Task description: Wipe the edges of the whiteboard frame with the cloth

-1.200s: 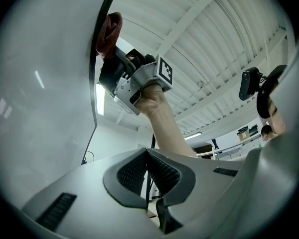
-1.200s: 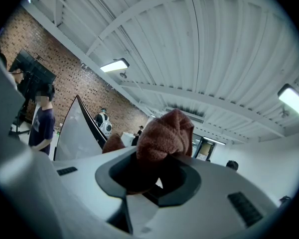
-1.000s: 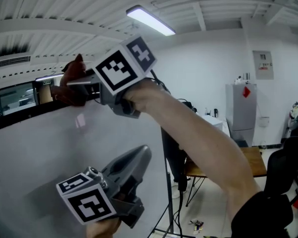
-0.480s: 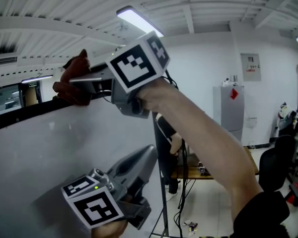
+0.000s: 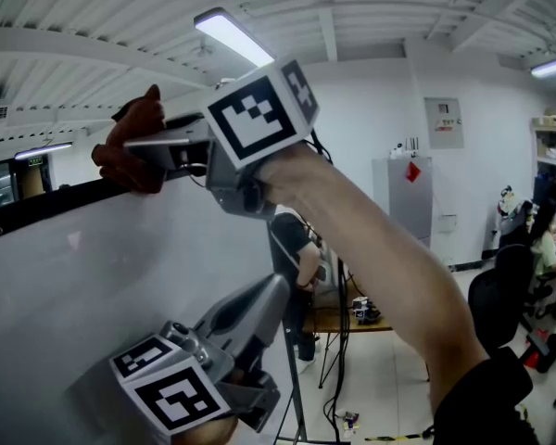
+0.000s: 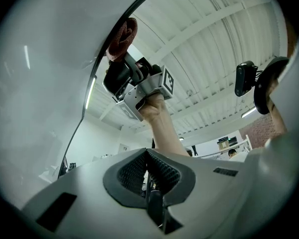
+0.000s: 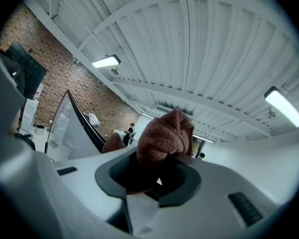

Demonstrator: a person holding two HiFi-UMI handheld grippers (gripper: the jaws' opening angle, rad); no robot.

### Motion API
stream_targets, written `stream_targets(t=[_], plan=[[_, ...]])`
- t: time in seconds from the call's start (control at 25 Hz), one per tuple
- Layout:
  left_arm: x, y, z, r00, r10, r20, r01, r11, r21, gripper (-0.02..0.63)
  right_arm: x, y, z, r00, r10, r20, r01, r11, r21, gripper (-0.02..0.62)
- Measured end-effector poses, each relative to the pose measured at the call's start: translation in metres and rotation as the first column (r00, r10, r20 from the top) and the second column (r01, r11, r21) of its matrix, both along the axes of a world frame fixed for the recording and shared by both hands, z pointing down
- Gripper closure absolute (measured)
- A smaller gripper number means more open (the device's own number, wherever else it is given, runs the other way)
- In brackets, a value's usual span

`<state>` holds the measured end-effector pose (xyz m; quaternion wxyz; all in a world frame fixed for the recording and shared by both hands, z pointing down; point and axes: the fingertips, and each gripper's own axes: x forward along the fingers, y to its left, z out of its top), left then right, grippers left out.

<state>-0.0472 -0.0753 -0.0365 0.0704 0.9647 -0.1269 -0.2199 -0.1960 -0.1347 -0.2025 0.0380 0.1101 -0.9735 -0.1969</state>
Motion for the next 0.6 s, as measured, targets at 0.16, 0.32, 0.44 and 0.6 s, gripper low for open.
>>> stream_targets(t=[0.16, 0.32, 0.44, 0.6], plan=[[-0.001, -0.002, 0.005, 1.0, -0.007, 0.029, 0.007, 1.0, -0.004, 0.618, -0.002, -0.003, 0.0, 1.0, -0.003, 0.008, 0.003, 1.0, 0.001, 0.483], [-0.005, -0.008, 0.004, 0.999, -0.041, 0.036, 0.041, 0.999, 0.0, 0.618, -0.005, -0.003, 0.0, 0.999, -0.041, 0.011, 0.041, 0.999, 0.014, 0.482], [-0.002, -0.016, 0.005, 0.997, -0.07, 0.034, 0.07, 0.998, -0.002, 0.618, -0.003, -0.004, 0.001, 0.999, -0.053, -0.002, 0.053, 0.998, 0.035, 0.482], [0.002, -0.023, 0.002, 0.993, -0.115, 0.029, 0.115, 0.993, -0.007, 0.618, -0.006, -0.002, 0.002, 0.996, -0.082, -0.027, 0.082, 0.996, 0.037, 0.482]])
